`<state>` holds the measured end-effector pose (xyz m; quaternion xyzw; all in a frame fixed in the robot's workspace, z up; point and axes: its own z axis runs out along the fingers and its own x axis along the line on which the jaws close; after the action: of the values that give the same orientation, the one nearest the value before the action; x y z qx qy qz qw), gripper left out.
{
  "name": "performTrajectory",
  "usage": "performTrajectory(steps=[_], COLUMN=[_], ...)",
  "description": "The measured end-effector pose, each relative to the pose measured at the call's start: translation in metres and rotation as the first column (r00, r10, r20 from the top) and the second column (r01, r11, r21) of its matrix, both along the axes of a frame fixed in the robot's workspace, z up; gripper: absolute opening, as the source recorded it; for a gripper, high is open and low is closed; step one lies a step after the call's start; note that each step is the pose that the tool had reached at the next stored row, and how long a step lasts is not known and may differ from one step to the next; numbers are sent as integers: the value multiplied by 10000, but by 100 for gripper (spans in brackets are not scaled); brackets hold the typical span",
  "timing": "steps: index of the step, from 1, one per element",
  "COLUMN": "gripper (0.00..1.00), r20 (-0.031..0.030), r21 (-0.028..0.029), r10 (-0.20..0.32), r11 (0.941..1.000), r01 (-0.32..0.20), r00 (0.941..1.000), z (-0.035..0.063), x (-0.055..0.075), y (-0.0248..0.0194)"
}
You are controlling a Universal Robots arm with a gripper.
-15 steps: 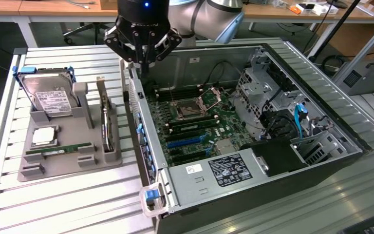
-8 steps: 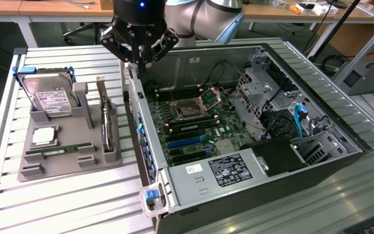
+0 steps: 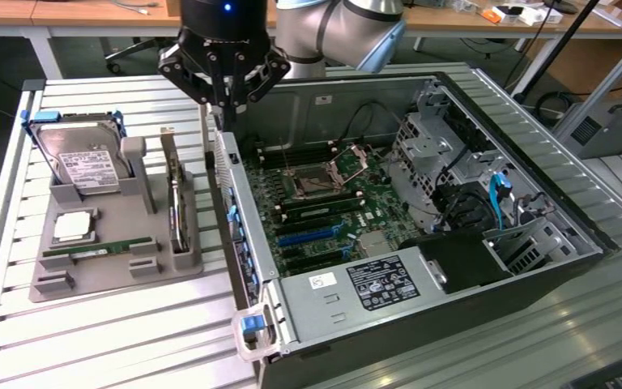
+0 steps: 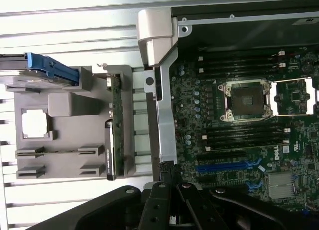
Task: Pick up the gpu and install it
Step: 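Reach for the gpu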
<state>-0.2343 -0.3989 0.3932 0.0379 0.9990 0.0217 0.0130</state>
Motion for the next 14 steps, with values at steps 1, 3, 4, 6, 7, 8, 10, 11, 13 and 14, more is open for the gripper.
performTrajectory(steps=[1, 3, 4, 6, 7, 8, 10, 11, 13, 14], gripper=[11, 11, 11, 11, 11, 11, 11, 11, 11, 11], r20=[1, 1, 1, 1, 1, 0, 1, 0, 0, 1], r21=[1, 0, 0, 0, 0, 0, 0, 0, -1, 0], r10=[0, 1, 0, -1, 0, 0, -1, -1, 0, 0], r11=[10000, 10000, 10000, 10000, 10000, 10000, 10000, 10000, 10000, 10000], r01=[0, -1, 0, 1, 0, 0, 1, 1, 0, 0], r00=[10000, 10000, 10000, 10000, 10000, 10000, 10000, 10000, 10000, 10000], z=[0, 0, 0, 0, 0, 0, -1, 0, 0, -1], x=[-7, -23, -34, -48, -56, -66, -85, -93, -111, -118], y=[0, 0, 0, 0, 0, 0, 0, 0, 0, 0])
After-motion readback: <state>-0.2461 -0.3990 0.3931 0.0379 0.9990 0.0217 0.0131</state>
